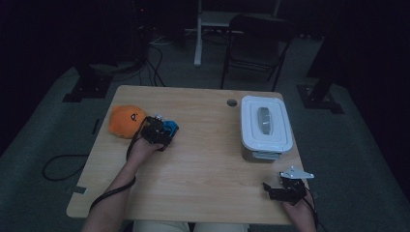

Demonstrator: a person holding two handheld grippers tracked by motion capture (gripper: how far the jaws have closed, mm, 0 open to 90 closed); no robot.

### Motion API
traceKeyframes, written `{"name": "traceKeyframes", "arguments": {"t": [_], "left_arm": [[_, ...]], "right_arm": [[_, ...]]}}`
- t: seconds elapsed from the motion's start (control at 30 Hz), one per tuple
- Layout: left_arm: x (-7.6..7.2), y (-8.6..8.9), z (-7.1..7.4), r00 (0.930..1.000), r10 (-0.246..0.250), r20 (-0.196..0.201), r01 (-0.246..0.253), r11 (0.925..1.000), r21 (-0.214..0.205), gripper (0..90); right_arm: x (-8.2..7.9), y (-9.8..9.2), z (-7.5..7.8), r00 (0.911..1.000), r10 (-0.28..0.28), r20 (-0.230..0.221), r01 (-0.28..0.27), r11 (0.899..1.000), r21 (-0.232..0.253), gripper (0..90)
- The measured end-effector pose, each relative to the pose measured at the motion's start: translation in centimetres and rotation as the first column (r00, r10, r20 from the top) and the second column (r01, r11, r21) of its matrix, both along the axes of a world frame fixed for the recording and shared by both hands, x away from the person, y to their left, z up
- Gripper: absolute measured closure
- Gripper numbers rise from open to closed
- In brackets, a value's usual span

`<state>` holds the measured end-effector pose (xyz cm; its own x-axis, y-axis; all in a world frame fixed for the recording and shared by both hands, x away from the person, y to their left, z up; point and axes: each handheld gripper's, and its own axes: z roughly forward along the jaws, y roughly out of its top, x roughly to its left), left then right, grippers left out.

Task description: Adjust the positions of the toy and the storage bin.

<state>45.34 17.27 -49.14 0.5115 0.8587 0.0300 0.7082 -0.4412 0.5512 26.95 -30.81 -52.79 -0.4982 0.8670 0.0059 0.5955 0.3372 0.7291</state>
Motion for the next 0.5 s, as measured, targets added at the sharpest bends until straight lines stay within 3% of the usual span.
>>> {"name": "traceKeyframes", "arguments": {"t": [0.37,0.5], "left_arm": [[-3.9,0.6,2.4,0.9948,-0.100,0.016,0.101,0.9945,-0.027,27.0],[-6.1,1.2,2.8,0.9894,-0.145,0.011,0.145,0.9890,-0.027,27.0]], "right_arm": [[0.0,0.0,0.0,1.0000,0.000,0.000,0.000,1.000,0.000,14.7],[0.0,0.0,0.0,1.0000,0.000,0.000,0.000,1.000,0.000,14.7]]}}
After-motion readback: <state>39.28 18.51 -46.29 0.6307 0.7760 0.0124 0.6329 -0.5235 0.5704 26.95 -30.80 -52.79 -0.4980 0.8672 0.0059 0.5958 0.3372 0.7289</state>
